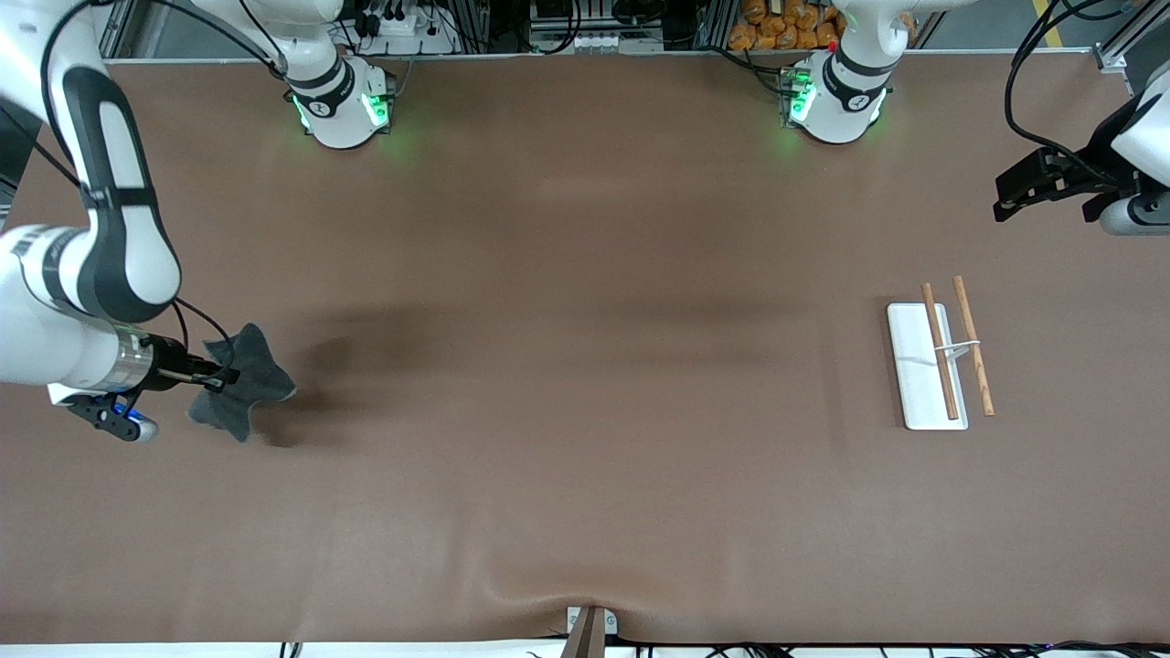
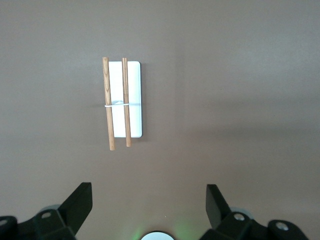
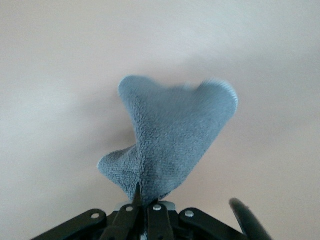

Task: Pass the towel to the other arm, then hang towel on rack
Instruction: 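Lift the towel with the right gripper while the left gripper approaches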

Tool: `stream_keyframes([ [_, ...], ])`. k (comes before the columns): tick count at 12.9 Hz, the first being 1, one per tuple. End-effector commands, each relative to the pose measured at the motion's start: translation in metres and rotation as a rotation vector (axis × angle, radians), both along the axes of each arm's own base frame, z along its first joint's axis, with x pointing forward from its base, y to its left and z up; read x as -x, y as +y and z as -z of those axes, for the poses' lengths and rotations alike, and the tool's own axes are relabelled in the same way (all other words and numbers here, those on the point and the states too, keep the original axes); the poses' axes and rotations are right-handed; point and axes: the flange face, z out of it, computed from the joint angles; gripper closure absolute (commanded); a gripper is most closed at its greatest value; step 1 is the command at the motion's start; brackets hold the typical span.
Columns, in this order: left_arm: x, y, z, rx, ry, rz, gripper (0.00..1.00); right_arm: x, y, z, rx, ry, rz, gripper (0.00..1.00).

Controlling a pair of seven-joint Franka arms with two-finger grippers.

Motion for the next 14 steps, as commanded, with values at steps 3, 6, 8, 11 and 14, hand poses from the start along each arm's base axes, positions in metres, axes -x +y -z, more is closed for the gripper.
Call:
stream_keyframes([
  [3,0.001,0.008,-0.010,-0.024,-0.023,0.000,0.00,-0.021,0.084,-0.067,-0.036,-0.116,-0.254,1.00],
  [6,0.003,0.001,-0.010,-0.012,-0.020,-0.029,0.00,-0.020,0.159,-0.093,-0.038,-0.176,-0.373,1.00],
  [8,0.001,-0.014,-0.006,0.008,-0.016,-0.111,0.00,-0.017,0.207,-0.114,-0.047,-0.222,-0.446,1.00],
  [11,-0.003,-0.050,0.002,0.070,-0.008,-0.224,0.00,0.002,0.287,-0.127,-0.066,-0.275,-0.622,1.00],
  [14,-0.019,-0.087,0.026,0.126,0.013,-0.353,0.00,0.031,0.368,-0.133,-0.089,-0.361,-0.835,1.00],
])
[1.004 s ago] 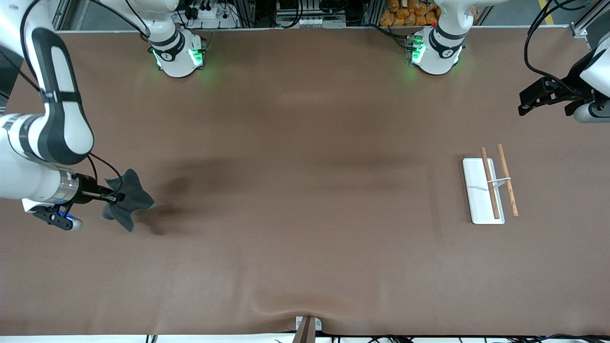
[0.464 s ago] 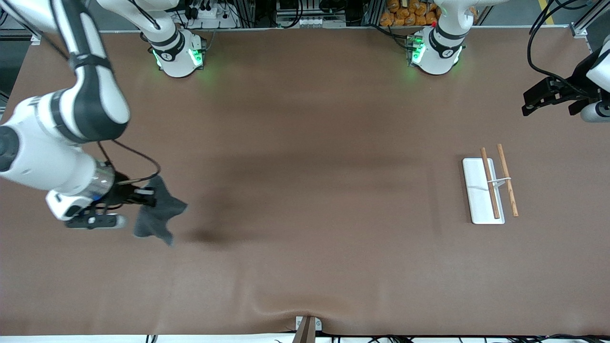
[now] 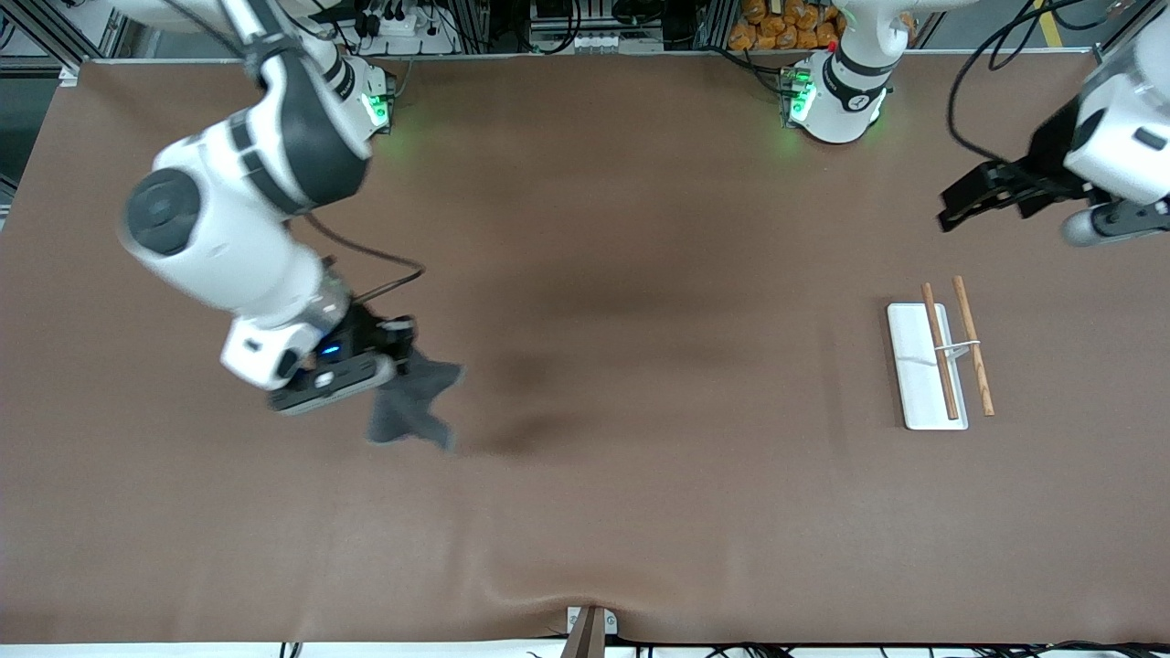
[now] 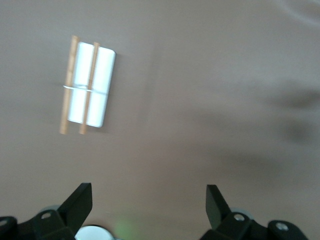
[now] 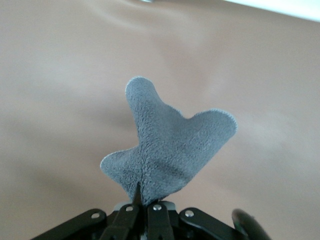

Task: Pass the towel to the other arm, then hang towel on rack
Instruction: 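Lift the towel with the right gripper while the left gripper approaches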

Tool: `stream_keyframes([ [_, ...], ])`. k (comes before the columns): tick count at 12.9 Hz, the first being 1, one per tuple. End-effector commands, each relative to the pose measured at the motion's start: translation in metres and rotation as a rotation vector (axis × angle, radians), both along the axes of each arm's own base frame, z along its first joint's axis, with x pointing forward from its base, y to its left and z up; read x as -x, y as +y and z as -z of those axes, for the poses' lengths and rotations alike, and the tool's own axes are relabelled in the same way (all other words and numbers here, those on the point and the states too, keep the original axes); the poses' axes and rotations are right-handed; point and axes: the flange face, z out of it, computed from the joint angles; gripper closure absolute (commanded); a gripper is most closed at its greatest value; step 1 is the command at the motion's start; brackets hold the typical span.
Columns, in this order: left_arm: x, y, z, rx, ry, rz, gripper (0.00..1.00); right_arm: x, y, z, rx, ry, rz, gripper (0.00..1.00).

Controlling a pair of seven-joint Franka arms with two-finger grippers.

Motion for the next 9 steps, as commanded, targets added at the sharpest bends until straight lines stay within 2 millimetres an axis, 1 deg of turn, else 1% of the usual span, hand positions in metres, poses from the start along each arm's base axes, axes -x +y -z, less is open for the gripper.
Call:
stream_keyframes([
  [1,-0.021,-0.029,0.023,0.043,0.000,-0.109,0.00,0.023,0.065,0.000,-0.017,-0.049,-0.163,1.00],
  [2,-0.027,-0.040,0.033,0.052,0.000,-0.139,0.00,0.036,0.088,0.003,-0.017,-0.048,-0.202,1.00],
  [3,-0.035,-0.047,0.043,0.061,0.001,-0.172,0.00,0.053,0.116,0.007,-0.019,-0.049,-0.251,1.00],
  [4,-0.044,-0.051,0.053,0.074,-0.008,-0.196,0.00,0.070,0.143,0.008,-0.029,-0.065,-0.293,1.00],
  [5,-0.055,-0.054,0.063,0.097,-0.023,-0.226,0.00,0.086,0.167,0.016,-0.031,-0.063,-0.328,1.00],
  [6,-0.066,-0.056,0.076,0.136,-0.025,-0.255,0.00,0.095,0.184,0.022,-0.040,-0.074,-0.351,1.00],
  [7,-0.074,-0.058,0.083,0.161,-0.035,-0.277,0.00,0.105,0.202,0.026,-0.057,-0.097,-0.374,1.00],
  [8,-0.076,-0.065,0.084,0.172,-0.046,-0.304,0.00,0.118,0.221,0.031,-0.066,-0.110,-0.405,1.00],
  [9,-0.079,-0.065,0.090,0.176,-0.055,-0.310,0.00,0.135,0.240,0.034,-0.071,-0.118,-0.439,1.00],
])
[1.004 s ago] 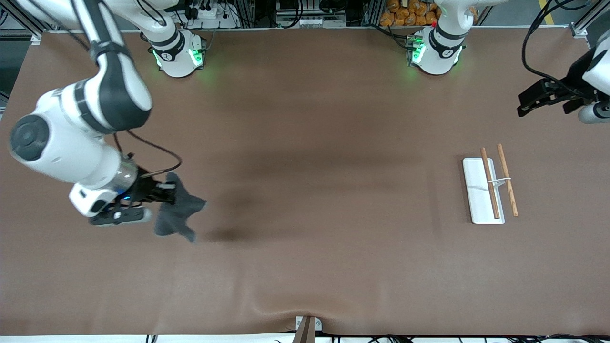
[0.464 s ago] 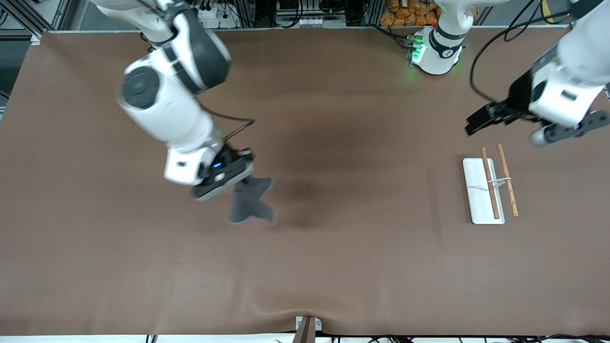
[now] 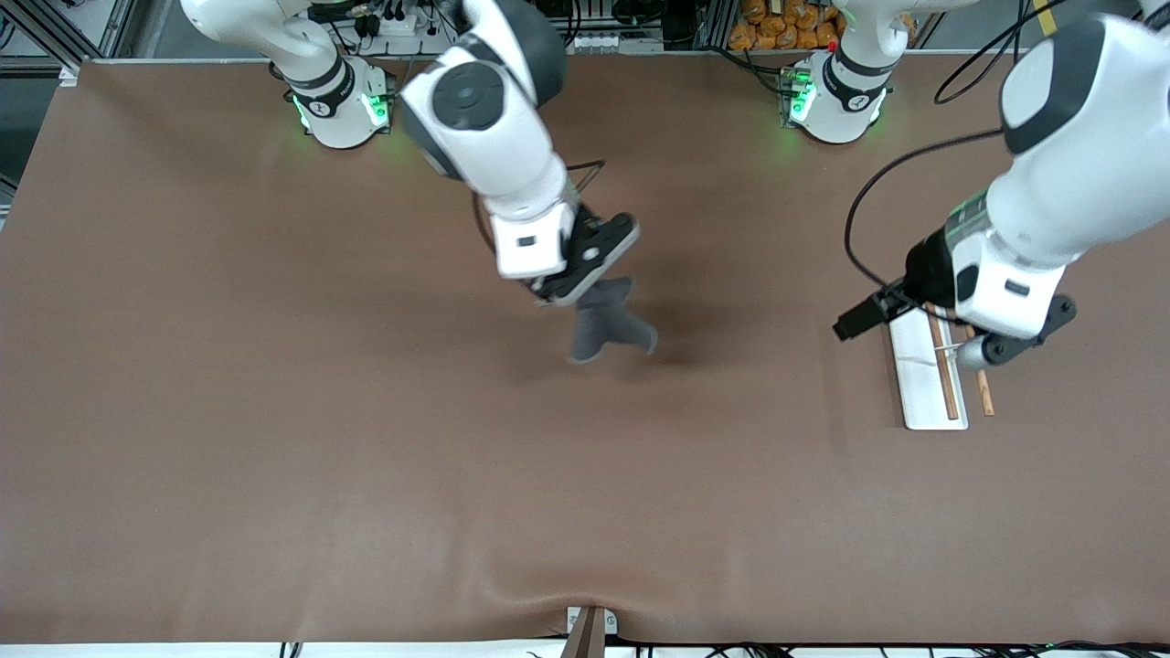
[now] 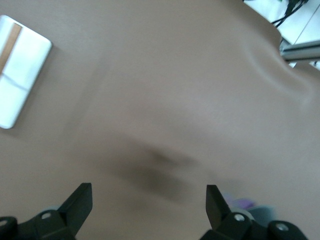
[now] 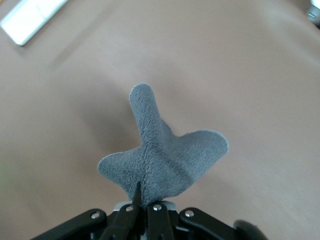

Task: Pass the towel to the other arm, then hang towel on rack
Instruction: 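Lift the towel with the right gripper while the left gripper approaches, then grasp the towel edge with the left gripper beside the right gripper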

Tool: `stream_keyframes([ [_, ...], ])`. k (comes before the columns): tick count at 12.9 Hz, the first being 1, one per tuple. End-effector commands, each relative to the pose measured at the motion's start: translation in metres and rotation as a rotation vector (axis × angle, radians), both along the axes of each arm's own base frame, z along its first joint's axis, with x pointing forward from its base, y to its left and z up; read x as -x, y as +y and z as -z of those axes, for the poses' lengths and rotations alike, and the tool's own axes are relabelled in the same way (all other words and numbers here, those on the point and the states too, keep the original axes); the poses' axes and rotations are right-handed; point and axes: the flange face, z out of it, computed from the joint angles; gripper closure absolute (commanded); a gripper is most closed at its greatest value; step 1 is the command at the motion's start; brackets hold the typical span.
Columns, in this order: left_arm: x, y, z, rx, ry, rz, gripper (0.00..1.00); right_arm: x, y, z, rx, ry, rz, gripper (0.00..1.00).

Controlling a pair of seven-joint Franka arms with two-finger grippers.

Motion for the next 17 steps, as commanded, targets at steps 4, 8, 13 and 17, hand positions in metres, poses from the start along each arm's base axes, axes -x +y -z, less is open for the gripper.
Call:
stream_keyframes([
  [4,-0.012,-0.040,0.063,0.030,0.135,-0.191,0.00,0.052,0.075,0.027,-0.048,-0.078,-0.205,1.00],
  [8,0.001,-0.056,0.134,-0.026,0.276,-0.246,0.00,0.074,0.096,0.034,-0.056,-0.098,-0.271,1.00],
  [13,0.027,-0.058,0.181,0.008,0.434,-0.272,0.00,0.075,0.097,0.034,-0.053,-0.103,-0.284,1.00],
  [17,0.046,-0.070,0.210,-0.001,0.504,-0.253,0.00,0.074,0.096,0.037,-0.052,-0.103,-0.284,1.00],
])
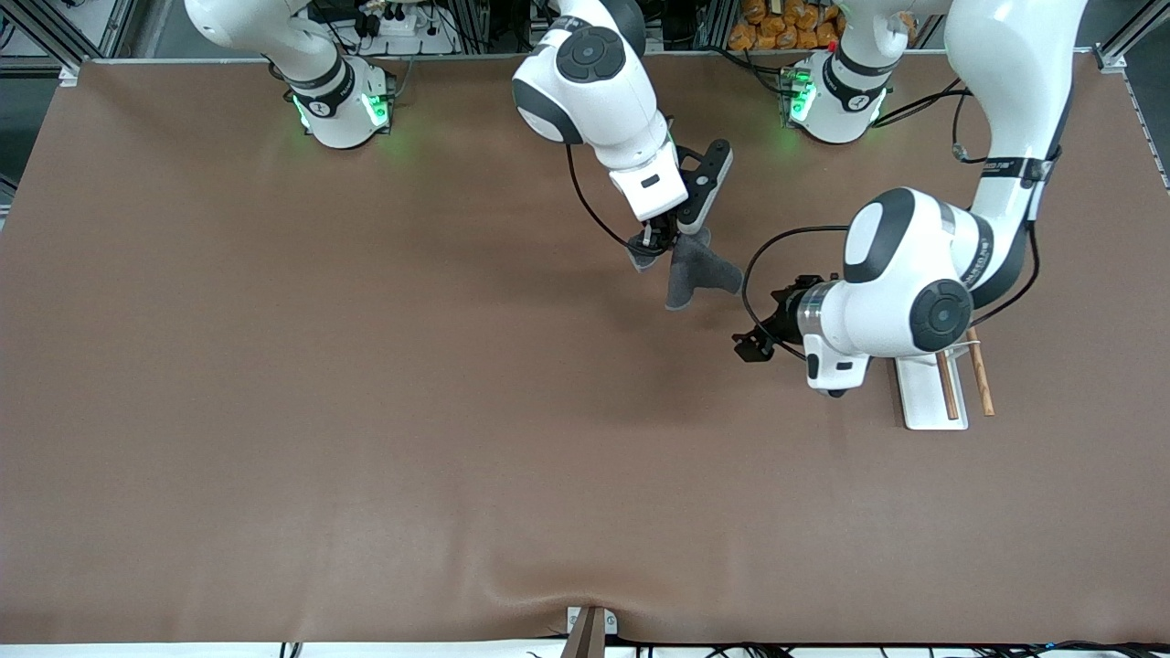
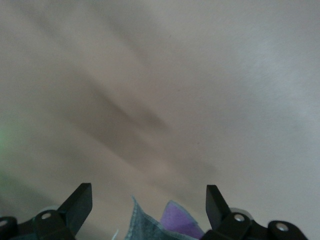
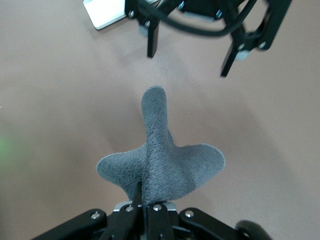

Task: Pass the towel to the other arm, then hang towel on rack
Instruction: 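Grasp the towel edge with the left gripper beside the right gripper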

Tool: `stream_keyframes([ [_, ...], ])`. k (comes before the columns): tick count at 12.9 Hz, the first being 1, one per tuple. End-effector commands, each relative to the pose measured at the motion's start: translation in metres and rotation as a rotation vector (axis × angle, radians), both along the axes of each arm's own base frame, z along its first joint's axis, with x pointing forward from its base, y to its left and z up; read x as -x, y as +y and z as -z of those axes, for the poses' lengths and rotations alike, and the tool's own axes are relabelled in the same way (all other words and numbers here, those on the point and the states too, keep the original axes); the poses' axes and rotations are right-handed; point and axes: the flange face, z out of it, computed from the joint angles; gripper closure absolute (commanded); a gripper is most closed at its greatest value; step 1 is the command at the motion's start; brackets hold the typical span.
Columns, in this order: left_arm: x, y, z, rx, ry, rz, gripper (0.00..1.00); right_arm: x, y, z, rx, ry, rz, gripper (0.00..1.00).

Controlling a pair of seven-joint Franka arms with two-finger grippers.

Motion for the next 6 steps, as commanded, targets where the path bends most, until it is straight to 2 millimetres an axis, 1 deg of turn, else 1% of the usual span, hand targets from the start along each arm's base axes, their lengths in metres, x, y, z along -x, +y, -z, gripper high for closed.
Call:
stream_keyframes([
  [1,0.013,-0.008,0.003,0.032,0.038,-0.018,0.00,-0.002,0.004,-0.002,-0.005,-0.009,-0.013,1.00],
  [3,0.017,-0.012,0.006,0.065,0.064,-0.040,0.00,-0.003,0.004,-0.002,-0.007,-0.009,-0.010,1.00],
  [6,0.023,-0.012,0.016,0.074,0.096,-0.050,0.25,-0.004,0.003,-0.002,-0.008,-0.008,-0.008,1.00],
])
